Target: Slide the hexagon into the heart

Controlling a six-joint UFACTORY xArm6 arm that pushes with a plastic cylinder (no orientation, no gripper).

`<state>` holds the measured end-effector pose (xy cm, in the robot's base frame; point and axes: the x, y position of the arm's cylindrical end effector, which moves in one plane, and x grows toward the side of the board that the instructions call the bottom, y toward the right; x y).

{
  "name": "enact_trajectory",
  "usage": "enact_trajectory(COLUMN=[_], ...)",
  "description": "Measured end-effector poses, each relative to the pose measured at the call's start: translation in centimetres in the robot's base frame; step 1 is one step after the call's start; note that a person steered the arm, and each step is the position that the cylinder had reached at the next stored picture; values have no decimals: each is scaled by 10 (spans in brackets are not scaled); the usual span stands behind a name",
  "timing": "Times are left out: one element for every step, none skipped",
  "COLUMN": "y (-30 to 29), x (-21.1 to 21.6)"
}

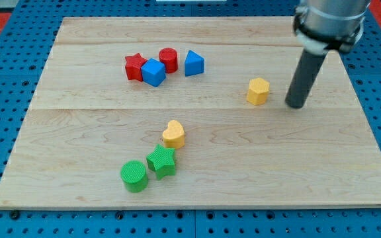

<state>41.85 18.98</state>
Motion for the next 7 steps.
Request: enact_trajectory(y=[-7, -100, -188, -203, -182, -188, -227], x=[-12, -11, 18, 5, -48, -67, -77])
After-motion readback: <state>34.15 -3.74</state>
